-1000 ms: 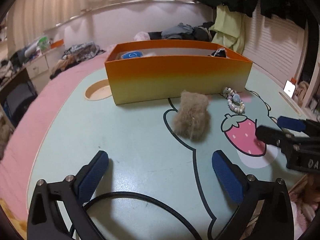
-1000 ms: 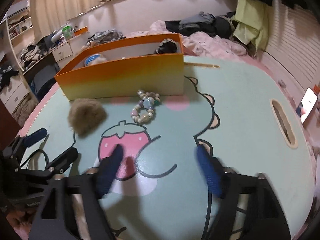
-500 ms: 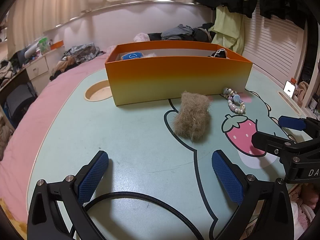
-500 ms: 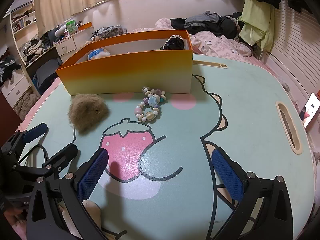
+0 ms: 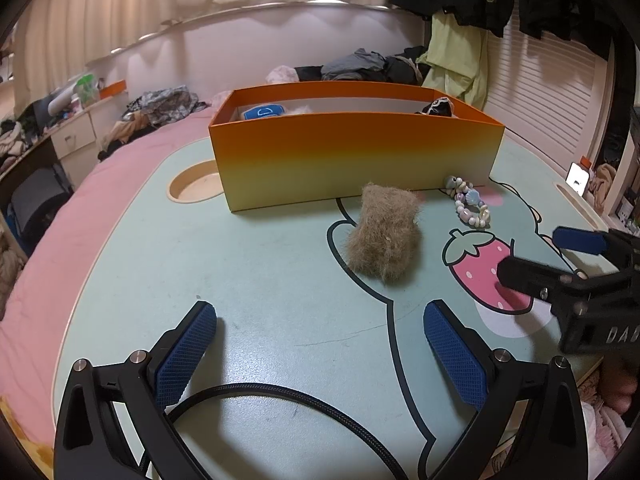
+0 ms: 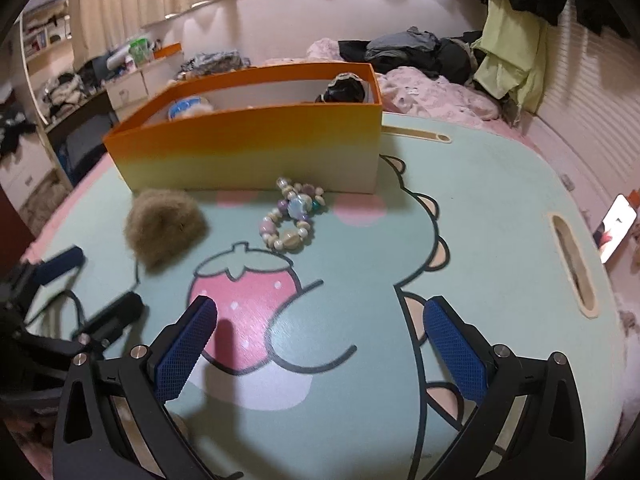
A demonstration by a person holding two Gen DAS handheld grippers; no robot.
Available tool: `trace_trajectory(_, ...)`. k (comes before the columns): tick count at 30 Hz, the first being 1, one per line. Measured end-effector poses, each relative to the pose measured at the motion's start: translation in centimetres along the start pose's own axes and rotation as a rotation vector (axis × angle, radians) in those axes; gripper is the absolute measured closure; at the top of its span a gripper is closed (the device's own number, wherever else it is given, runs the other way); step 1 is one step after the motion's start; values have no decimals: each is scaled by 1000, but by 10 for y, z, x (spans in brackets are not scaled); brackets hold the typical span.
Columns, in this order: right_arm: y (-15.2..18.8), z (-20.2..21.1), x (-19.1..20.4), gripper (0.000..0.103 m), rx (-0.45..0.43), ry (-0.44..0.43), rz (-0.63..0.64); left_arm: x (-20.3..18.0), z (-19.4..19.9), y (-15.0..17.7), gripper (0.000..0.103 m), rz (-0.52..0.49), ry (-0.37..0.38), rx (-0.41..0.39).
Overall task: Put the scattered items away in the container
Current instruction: 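Grasp the beaded bracelet on the table with the right tool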
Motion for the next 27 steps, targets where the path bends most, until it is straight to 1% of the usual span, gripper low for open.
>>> trace_trajectory(2,-8,-3,0,2,13,-3,-1,0,0,0,0,0,0,0)
trace_trajectory(3,-13,-3,2,3,20,21,3,0,0,0,0,0,0,0)
trace_trajectory(5,-23,-6,8,3,22,106,28,0,0,0,0,0,0,0)
trace_trajectory(6,-28,-8,12,3,24,121,41,0,0,0,0,0,0,0)
trace_trajectory(9,-42,-19,15,5,10,83,36,-1,0,0,0,0,0,-1)
trace_trajectory(10,-45,-24,15,14,19,70,29,0,0,0,0,0,0,-1)
trace_trajectory(11,-49,-29,16,20,31,54,27,0,0,0,0,0,0,-1)
trace_trajectory(12,-51,-33,16,30,42,43,26,0,0,0,0,0,0,-1)
trace_trajectory(14,-54,-36,17,40,39,72,38,-1,0,0,0,0,0,-1)
trace_trajectory(15,-54,-34,16,49,31,64,34,0,1,0,0,0,1,-1)
trace_trajectory(16,-52,-31,15,71,20,62,30,0,1,0,0,0,2,-1)
trace_trajectory(17,-49,-27,14,74,8,44,28,0,1,0,0,0,2,-1)
trace_trajectory(19,-42,-17,14,91,-27,-6,16,0,1,0,0,0,1,-1)
trace_trajectory(21,-36,-6,11,91,-62,-62,-7,0,1,0,0,-1,2,-1)
trace_trajectory(23,-32,8,7,91,-120,-115,-31,0,1,0,0,-1,10,0)
trace_trajectory(25,-29,23,5,91,-160,-140,-40,0,2,-1,0,2,29,-1)
trace_trajectory(27,-27,31,6,91,-172,-156,-41,2,4,-3,0,15,53,-1)
Point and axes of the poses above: each gripper's, at about its wrist camera, not at the fingertips, and z roughly against the way its jaws point, x to its left, y to its underside, the point moved 1 cm from there along -z, roughly the way its jaws point, and after that the axes turned 13 degrees about z, right-handed, at the moved point
